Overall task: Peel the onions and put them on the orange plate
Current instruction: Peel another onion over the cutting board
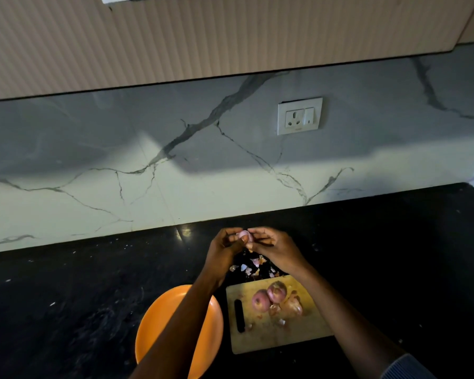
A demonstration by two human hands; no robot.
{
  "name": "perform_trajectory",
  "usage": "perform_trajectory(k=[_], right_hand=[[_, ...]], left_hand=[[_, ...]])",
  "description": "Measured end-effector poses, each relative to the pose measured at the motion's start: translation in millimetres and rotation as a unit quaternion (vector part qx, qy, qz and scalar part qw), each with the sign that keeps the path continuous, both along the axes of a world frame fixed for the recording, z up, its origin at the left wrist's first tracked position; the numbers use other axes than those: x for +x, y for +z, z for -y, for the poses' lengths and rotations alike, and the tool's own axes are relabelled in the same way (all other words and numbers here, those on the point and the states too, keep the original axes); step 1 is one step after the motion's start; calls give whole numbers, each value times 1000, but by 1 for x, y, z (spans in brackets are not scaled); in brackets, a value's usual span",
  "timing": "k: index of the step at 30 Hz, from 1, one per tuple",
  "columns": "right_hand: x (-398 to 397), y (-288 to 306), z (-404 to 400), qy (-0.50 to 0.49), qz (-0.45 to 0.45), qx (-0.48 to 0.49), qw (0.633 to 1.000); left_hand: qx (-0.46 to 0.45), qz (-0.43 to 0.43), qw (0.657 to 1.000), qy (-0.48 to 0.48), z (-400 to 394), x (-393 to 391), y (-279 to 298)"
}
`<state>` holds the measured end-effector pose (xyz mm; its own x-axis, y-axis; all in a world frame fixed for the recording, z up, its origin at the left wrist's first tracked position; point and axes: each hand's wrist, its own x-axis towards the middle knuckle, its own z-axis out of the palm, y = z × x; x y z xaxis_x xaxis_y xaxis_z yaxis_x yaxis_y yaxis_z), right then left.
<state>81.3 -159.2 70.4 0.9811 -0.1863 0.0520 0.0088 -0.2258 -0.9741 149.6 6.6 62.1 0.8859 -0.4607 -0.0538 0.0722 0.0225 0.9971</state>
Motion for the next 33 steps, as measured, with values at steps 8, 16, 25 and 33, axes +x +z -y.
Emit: perform_trajectory(k=[8, 16, 25, 33], right_hand=[[-4, -2, 2, -68, 26, -95, 993], [-4, 7, -1, -86, 58, -142, 985], [-2, 8, -1, -102, 34, -150, 983], [1, 1, 2, -66, -43, 75, 994]], left_hand=[[7, -4, 999, -32, -5, -7, 5], [17, -10, 1000, -24, -1, -12, 12], [42, 55, 997, -19, 1, -15, 16], [-3, 1, 999, -43, -2, -12, 15]])
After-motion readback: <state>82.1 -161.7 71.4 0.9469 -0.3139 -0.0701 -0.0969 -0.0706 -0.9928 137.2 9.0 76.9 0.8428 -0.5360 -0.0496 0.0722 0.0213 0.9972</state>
